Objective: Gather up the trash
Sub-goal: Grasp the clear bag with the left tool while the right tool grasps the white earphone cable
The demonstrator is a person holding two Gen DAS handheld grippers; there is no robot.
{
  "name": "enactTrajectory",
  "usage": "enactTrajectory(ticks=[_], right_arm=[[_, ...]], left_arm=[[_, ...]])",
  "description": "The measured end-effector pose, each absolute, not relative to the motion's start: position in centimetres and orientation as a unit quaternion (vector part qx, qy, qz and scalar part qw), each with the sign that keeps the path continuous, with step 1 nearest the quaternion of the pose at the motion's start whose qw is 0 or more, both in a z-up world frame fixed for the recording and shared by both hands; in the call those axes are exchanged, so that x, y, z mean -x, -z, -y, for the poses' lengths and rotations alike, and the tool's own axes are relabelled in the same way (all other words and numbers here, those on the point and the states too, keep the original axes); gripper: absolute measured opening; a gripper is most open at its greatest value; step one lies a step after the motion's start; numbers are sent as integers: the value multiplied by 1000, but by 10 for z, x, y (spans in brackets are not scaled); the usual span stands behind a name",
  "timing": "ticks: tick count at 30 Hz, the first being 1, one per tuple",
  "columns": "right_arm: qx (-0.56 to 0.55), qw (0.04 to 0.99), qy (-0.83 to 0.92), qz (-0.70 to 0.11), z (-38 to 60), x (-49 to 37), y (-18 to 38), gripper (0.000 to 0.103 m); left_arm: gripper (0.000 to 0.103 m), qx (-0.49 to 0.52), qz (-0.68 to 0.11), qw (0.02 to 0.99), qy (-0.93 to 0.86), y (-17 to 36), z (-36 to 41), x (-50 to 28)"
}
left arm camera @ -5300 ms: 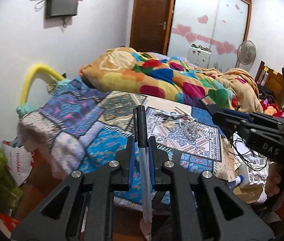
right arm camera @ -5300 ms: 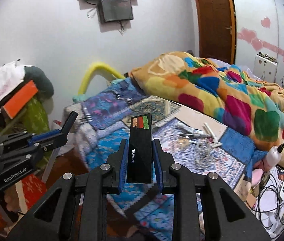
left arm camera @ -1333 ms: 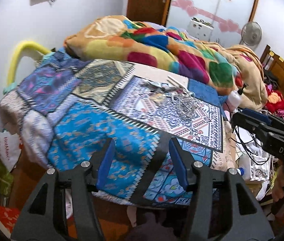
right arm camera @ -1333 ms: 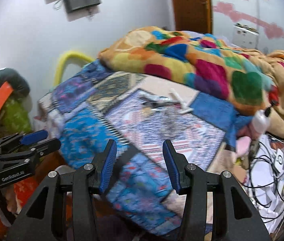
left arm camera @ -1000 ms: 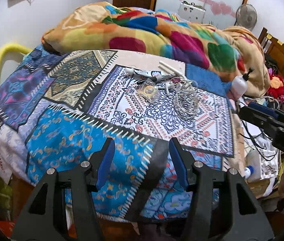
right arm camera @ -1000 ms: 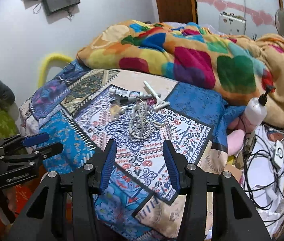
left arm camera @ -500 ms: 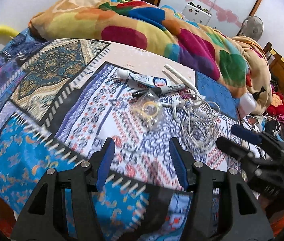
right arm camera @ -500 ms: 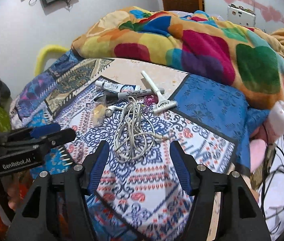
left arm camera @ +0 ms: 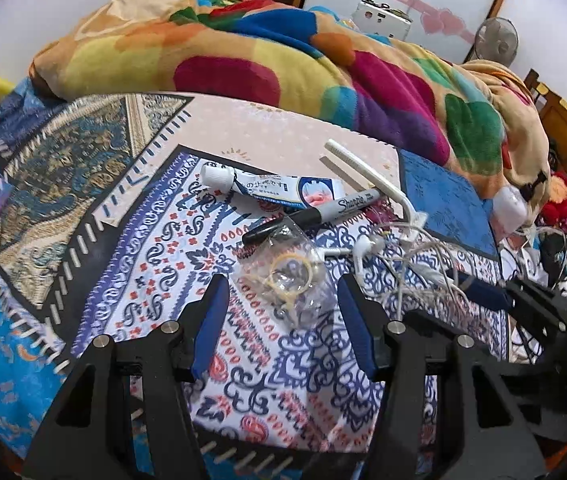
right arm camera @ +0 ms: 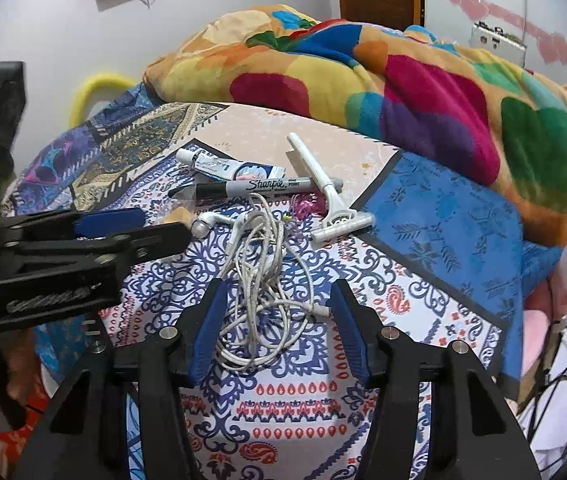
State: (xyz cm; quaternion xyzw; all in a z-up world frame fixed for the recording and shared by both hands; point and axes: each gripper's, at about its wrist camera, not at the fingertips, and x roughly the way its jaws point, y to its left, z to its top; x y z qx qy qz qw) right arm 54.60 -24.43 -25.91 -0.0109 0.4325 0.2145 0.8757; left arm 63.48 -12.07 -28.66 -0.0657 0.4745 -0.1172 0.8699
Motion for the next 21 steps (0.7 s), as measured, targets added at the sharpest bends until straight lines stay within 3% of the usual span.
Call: enactTrajectory(ticks=[3,6,10,14,16,21], right_arm=[[10,874,-216,-434,244,-547,262,42],[8,877,-212,-432,244,-547,263,39],[0,873,-214,-438,246,-549,263,22],[-21,867,-225,-445,251,-546,261,13],[-27,866,-226,-445,252,-541,258,6],[-38,873,-220,-433,256,-528,242,5]], left_arm=[[54,71,-463,876,117,288,120,-637],[39,70,-455,879,122,288,121,-634],[35,73,-447,883,122,288,120,-624],[28,59,-449,883,119,286,116,-608],[27,54,-451,883,116,283,114,-602],[26,48,-456,882,111,276,107,-578]])
